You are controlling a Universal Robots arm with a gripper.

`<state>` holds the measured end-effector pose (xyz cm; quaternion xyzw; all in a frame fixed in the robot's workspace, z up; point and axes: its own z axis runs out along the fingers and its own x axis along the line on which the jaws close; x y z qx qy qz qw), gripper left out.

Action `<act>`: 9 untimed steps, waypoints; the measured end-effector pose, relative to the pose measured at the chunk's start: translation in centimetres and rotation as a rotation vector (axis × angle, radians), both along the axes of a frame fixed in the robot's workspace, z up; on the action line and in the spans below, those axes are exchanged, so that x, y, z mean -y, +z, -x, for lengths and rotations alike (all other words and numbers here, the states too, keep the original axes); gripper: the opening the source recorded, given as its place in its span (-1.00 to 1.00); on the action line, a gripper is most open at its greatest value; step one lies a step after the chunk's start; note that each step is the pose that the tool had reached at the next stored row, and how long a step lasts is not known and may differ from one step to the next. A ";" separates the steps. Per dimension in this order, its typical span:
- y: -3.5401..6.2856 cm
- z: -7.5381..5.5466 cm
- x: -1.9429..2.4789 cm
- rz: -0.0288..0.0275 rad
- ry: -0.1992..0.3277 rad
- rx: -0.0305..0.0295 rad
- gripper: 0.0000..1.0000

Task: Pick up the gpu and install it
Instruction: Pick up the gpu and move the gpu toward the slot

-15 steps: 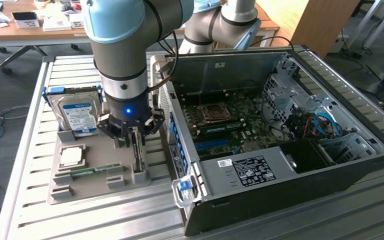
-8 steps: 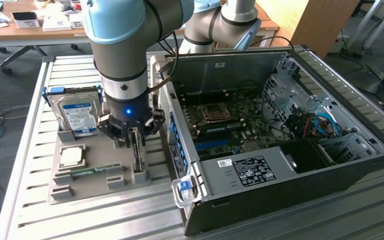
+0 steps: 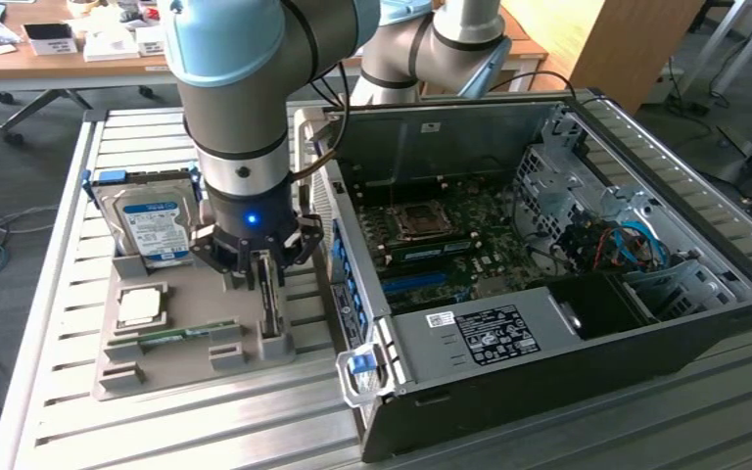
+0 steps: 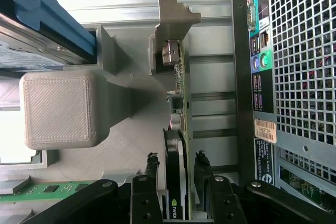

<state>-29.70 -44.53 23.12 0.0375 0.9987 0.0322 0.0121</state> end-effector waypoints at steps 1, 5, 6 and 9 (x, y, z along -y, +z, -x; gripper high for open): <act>0.00 0.0 0.00 0.0000 0.000 0.0000 -0.17; 0.00 0.0 0.04 0.0000 0.000 0.0000 -0.17; 0.00 0.0 0.04 -0.0001 0.000 0.0000 -0.17; 0.00 0.0 0.04 0.0000 0.000 0.0000 -0.17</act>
